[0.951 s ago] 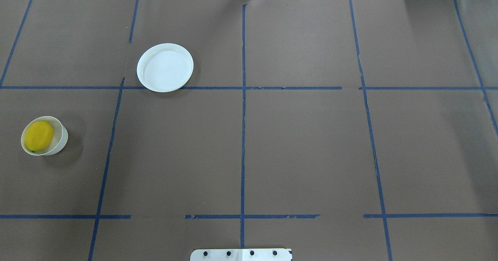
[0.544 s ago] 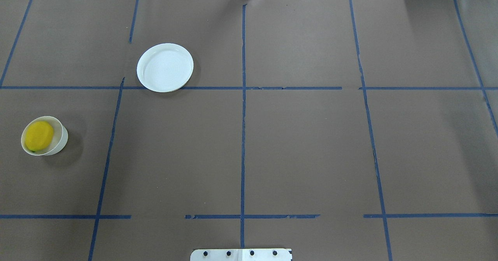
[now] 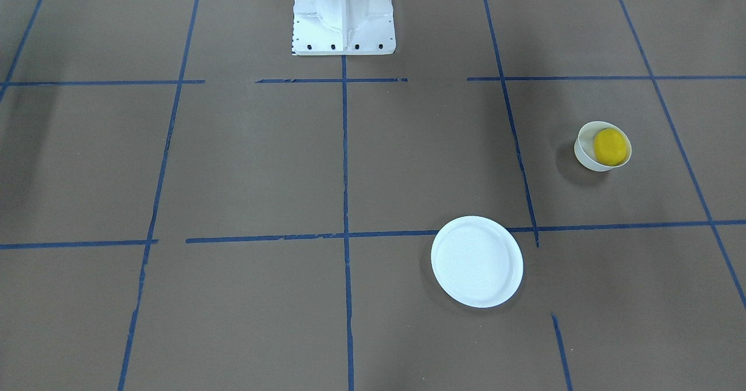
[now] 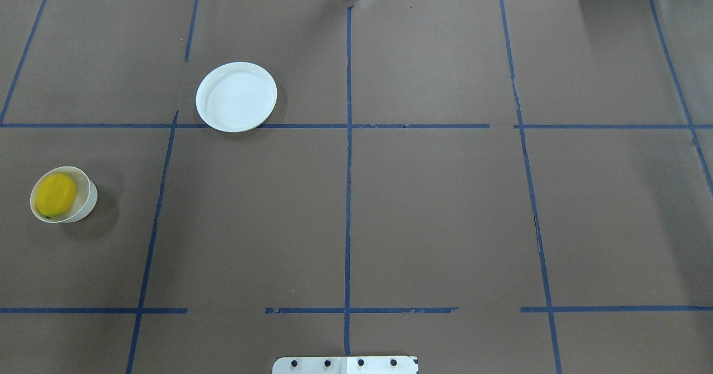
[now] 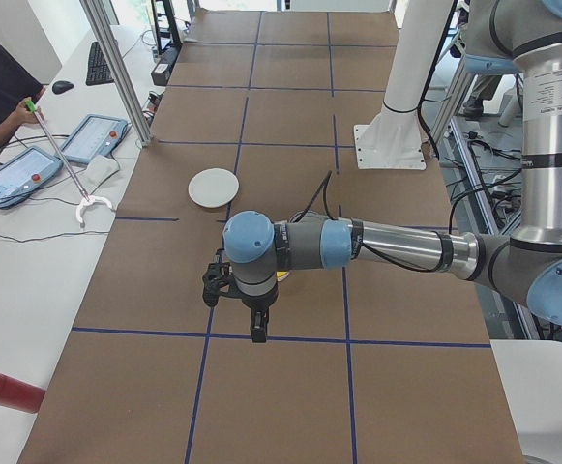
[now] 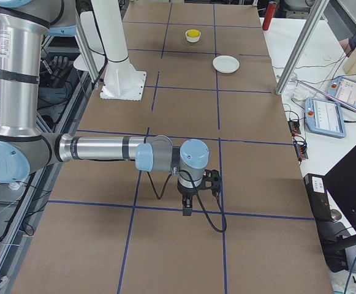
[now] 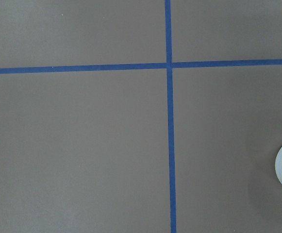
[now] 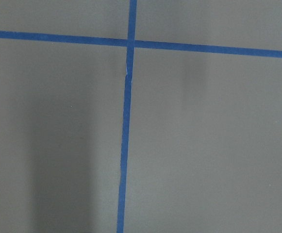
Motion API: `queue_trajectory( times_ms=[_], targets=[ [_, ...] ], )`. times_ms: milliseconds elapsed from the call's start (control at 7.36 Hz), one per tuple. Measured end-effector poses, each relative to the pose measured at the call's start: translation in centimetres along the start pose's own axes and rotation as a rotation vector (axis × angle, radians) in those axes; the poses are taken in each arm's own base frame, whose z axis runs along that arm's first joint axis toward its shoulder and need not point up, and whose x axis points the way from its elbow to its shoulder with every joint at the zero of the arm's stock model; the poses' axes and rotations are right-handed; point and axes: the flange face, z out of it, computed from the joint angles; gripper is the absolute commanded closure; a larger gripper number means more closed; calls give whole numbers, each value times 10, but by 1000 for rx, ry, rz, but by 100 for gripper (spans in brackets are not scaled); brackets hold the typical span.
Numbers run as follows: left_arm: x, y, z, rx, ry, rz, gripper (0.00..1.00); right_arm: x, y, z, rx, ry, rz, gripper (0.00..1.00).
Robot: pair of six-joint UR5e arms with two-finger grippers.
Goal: Move lemon from plate to bowl
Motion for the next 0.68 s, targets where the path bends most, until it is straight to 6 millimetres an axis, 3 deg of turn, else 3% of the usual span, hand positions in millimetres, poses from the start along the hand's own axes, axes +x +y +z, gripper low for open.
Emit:
queue_trajectory(
  times_ms=[680],
  targets=[
    [6, -5, -7, 8, 4, 10, 0, 0, 0, 0, 0, 0, 0, 0]
  ],
)
